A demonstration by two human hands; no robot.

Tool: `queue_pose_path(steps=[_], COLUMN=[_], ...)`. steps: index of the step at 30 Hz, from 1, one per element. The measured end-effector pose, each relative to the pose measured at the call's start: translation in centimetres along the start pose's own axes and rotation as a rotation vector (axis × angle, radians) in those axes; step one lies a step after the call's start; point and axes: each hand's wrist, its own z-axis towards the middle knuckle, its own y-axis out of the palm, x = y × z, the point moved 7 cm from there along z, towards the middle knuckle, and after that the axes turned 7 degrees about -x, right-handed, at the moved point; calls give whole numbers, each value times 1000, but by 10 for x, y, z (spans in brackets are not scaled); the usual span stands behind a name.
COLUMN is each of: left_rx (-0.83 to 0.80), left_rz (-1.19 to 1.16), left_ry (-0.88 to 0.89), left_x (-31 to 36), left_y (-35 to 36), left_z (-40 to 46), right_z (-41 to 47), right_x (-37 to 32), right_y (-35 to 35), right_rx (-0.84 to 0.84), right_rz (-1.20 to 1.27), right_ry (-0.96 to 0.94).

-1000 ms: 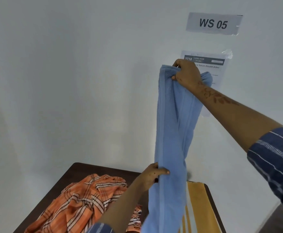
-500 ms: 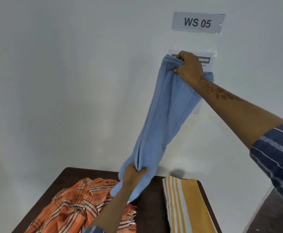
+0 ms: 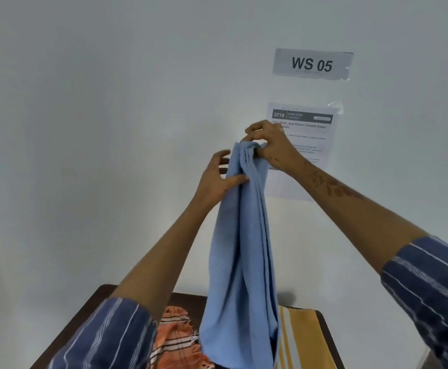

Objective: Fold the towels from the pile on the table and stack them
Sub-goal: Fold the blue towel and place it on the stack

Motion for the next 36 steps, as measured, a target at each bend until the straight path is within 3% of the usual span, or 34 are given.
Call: queue_pose_path(steps=[3,6,8,11,13,16,19,22,25,28,32,36], left_rx=[4,116,145,48,-27,49,47,45,148,249,278,305], left_rz=[80,173,174,118,96,120,300,605,782,871,948,1165], left_ry=[22,-6,-24,6,35,17,-27,-17,-45,-71,-73,-82], left_x=[28,28,23,33,33,19,22,35,41,50,72,89], left_y=[2,-15,-25,-26,-40,-103,-148,-157,-164,-171,-162,-153], left_z=[18,33,43,56,60,59,59,75,90,95,100,103], right_z=[-3,-19,-21,-19,-19,-28,-41,-25,-17,-12,-10,-2], right_x=[-2,1,-5,-8,12,60,79,59,34,12,8,2], right_y=[2,13,15,12,4,-38,-72,-84,-88,-81,-94,-94], right_rx=[69,-147,-265,-270,-245,-106,94,146,76,-139,-57,-90], right_rz=[19,514,661,362,305,154,294,291,343,426,137,0], right_ry=[168,505,505,383,410,533,661,575,538,496,540,490])
